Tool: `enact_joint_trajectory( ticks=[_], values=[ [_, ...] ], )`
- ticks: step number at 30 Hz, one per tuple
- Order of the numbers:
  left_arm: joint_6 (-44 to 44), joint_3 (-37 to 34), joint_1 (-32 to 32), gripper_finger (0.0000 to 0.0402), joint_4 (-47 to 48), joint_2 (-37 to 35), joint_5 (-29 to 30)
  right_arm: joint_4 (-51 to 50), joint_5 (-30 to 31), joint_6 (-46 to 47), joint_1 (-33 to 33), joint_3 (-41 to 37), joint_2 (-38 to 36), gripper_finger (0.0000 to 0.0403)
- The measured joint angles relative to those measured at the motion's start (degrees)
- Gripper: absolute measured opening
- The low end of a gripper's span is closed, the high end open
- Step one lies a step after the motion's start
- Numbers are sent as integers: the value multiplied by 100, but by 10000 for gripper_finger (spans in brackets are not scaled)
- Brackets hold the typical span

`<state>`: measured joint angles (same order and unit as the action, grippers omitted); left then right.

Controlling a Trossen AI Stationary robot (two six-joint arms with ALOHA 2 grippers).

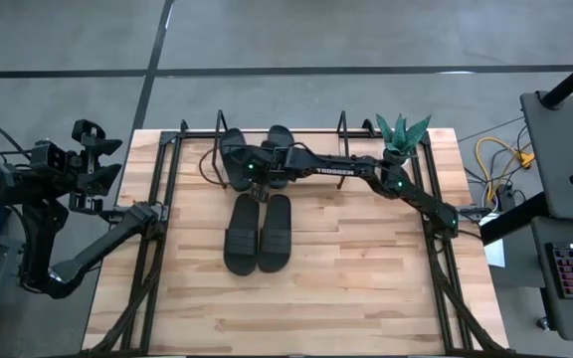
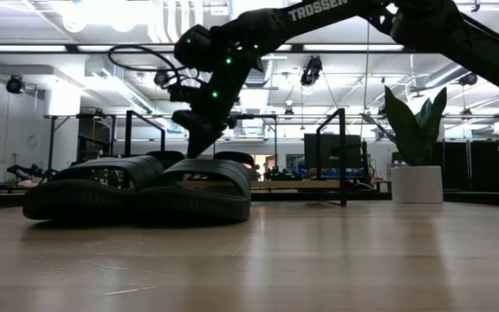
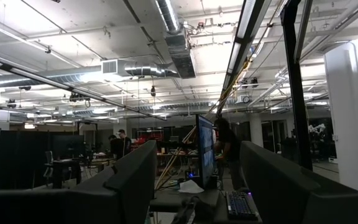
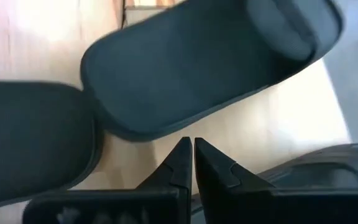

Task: Pick and place slides into the shelf
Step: Adjust the black slides on the shelf

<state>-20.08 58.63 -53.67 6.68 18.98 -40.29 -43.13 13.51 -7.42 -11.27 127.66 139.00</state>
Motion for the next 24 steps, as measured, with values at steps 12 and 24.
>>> enact_joint_trajectory(
  ticks=[12, 24],
  values=[
    [0, 0, 0, 217, 0, 0, 0, 286, -100, 328, 94, -180, 0, 9],
    [0, 0, 2, 217, 0, -1, -117, 457, -317, 636, 101, -182, 0, 9]
  ],
)
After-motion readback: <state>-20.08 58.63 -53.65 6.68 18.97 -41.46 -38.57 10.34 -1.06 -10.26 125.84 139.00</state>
